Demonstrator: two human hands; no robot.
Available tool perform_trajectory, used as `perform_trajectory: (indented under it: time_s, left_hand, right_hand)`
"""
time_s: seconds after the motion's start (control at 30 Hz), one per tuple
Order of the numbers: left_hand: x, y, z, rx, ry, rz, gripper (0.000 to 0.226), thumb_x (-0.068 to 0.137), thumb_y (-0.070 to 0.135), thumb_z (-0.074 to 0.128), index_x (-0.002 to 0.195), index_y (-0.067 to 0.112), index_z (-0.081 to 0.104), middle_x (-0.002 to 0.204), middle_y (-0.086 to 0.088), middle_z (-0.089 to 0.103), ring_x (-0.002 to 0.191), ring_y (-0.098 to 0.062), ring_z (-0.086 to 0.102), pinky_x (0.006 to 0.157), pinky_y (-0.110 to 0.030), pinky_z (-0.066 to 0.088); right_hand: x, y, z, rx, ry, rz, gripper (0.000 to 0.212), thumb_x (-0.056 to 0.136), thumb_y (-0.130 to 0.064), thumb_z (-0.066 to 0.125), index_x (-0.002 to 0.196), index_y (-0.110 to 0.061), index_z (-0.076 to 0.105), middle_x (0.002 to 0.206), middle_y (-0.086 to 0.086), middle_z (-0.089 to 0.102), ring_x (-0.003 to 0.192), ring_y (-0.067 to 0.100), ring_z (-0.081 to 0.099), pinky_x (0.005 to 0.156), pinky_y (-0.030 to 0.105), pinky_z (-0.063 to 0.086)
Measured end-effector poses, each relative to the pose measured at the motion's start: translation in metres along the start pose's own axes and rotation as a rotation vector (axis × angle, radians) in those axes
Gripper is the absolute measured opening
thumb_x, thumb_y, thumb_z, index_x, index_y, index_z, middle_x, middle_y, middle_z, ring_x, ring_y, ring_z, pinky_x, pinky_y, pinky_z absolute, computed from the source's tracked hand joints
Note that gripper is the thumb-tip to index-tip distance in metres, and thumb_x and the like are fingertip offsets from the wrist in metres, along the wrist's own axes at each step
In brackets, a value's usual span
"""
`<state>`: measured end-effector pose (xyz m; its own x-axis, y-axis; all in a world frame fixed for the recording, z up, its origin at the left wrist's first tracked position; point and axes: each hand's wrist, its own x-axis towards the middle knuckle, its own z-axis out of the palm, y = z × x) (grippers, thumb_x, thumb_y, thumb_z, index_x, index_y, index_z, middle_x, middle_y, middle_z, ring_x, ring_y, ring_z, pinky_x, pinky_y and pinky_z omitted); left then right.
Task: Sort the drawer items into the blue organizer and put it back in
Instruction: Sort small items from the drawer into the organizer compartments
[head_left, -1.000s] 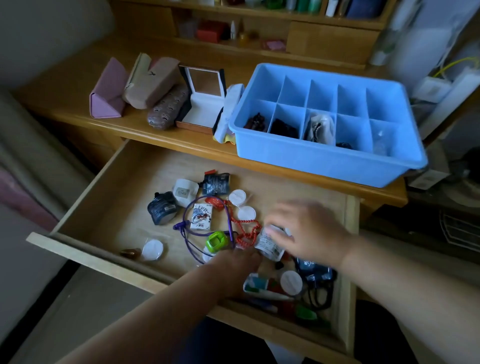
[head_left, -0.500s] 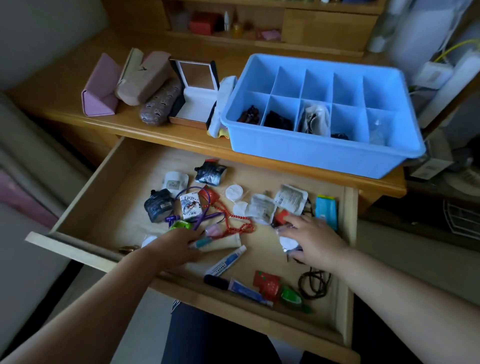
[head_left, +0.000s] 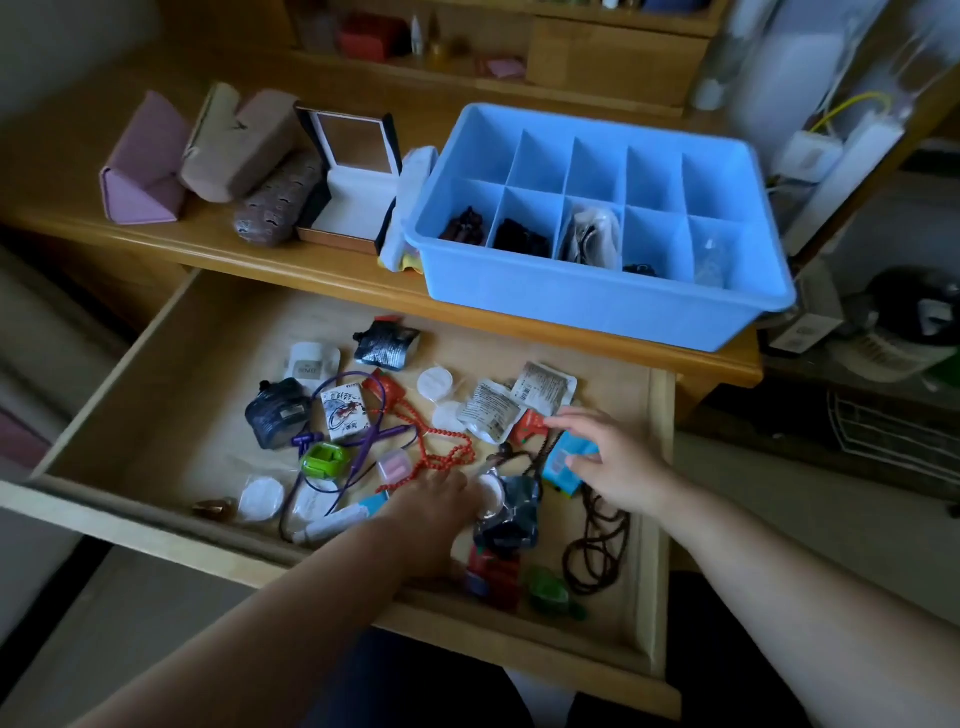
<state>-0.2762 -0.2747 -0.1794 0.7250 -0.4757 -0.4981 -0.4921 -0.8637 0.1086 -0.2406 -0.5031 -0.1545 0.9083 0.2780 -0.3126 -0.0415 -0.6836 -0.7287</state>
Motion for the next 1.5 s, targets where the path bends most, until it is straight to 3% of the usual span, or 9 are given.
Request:
perform_trajectory:
  time_s: [0.13, 0.27, 0.5, 0.67, 0.83, 0.93, 1.1, 1.3, 1.5]
  left_hand:
    - [-0.009, -0.017, -0.002, -0.192, 0.062, -0.077, 0.055, 0.081, 0.057, 0.061, 0.122, 0.023, 0.047, 0.121, 0.002, 0.054, 0.112, -0.019, 0.053, 0.09, -0.03, 0.044]
    - [-0.016, -0.034, -0.004, -0.235, 0.112, -0.228, 0.025, 0.093, 0.036, 0.05, 0.114, 0.023, 0.053, 0.108, -0.001, 0.062, 0.098, -0.022, 0.06, 0.079, -0.029, 0.045]
    - [-0.023, -0.062, 0.003, -0.476, 0.29, -0.385, 0.01, 0.089, 0.02, 0.056, 0.091, 0.028, 0.051, 0.087, 0.003, 0.06, 0.074, -0.012, 0.054, 0.06, -0.021, 0.04]
    - [-0.019, -0.058, 0.002, -0.485, 0.457, -0.19, 0.043, 0.086, 0.011, 0.06, 0.128, 0.021, 0.055, 0.13, 0.001, 0.051, 0.118, -0.018, 0.048, 0.098, -0.026, 0.04]
    - [-0.013, -0.03, 0.013, -0.321, 0.194, -0.009, 0.065, 0.089, 0.023, 0.052, 0.146, 0.039, 0.024, 0.156, 0.015, 0.009, 0.144, -0.012, 0.005, 0.118, -0.037, 0.016]
    - [-0.008, -0.02, 0.015, -0.37, 0.13, 0.059, 0.061, 0.09, 0.021, 0.049, 0.144, 0.039, 0.03, 0.158, 0.013, 0.009, 0.145, -0.01, 0.003, 0.119, -0.039, 0.011]
    - [-0.012, -0.03, 0.002, -0.625, 0.486, 0.047, 0.025, 0.085, 0.009, 0.061, 0.105, 0.016, 0.072, 0.114, 0.003, 0.067, 0.107, -0.011, 0.06, 0.094, -0.027, 0.046]
    - [-0.014, -0.041, 0.003, -0.556, 0.518, -0.114, 0.024, 0.086, 0.013, 0.057, 0.103, 0.022, 0.071, 0.107, 0.006, 0.066, 0.104, -0.011, 0.057, 0.087, -0.022, 0.045]
    - [-0.016, -0.037, 0.01, -0.478, 0.415, -0.164, 0.029, 0.084, 0.032, 0.058, 0.112, 0.029, 0.064, 0.117, 0.011, 0.058, 0.113, -0.009, 0.047, 0.095, -0.025, 0.041]
  right_hand:
    - [-0.001, 0.005, -0.016, -0.289, 0.206, -0.03, 0.021, 0.089, -0.009, 0.055, 0.104, -0.019, 0.066, 0.109, -0.003, 0.058, 0.097, 0.018, 0.06, 0.079, 0.028, 0.05]
    - [-0.012, 0.009, -0.003, -0.623, 0.011, -0.066, 0.032, 0.086, -0.031, 0.06, 0.118, -0.029, 0.06, 0.134, -0.006, 0.049, 0.112, 0.018, 0.055, 0.085, 0.024, 0.041]
    - [-0.045, 0.008, 0.05, -0.631, -0.384, -0.188, 0.054, 0.088, -0.032, 0.059, 0.138, -0.042, 0.041, 0.16, -0.007, -0.003, 0.146, 0.021, -0.009, 0.116, 0.043, 0.014]
    - [-0.046, -0.01, 0.043, -0.74, -0.468, -0.168, 0.045, 0.089, -0.042, 0.055, 0.132, -0.032, 0.052, 0.152, -0.002, 0.032, 0.141, 0.023, 0.022, 0.11, 0.041, 0.029]
    - [-0.029, -0.023, 0.027, -0.792, -0.361, -0.045, 0.033, 0.088, -0.05, 0.05, 0.105, -0.027, 0.066, 0.104, -0.002, 0.067, 0.1, 0.023, 0.06, 0.077, 0.033, 0.046]
    - [-0.009, -0.025, 0.017, -0.709, -0.143, -0.028, 0.026, 0.09, -0.047, 0.047, 0.092, -0.027, 0.064, 0.093, -0.005, 0.066, 0.089, 0.019, 0.061, 0.064, 0.029, 0.04]
    - [0.015, -0.012, 0.011, -0.588, 0.112, 0.016, 0.013, 0.089, -0.035, 0.052, 0.085, -0.031, 0.064, 0.087, -0.011, 0.066, 0.078, 0.011, 0.06, 0.055, 0.025, 0.036]
    - [0.038, -0.009, 0.039, -0.468, 0.02, -0.178, 0.029, 0.09, -0.027, 0.056, 0.118, -0.033, 0.062, 0.116, -0.012, 0.062, 0.102, 0.012, 0.059, 0.079, 0.025, 0.046]
    - [0.046, -0.014, 0.061, -0.733, -0.013, -0.178, 0.022, 0.095, -0.019, 0.046, 0.116, -0.014, 0.052, 0.117, 0.004, 0.052, 0.099, 0.026, 0.056, 0.071, 0.034, 0.044]
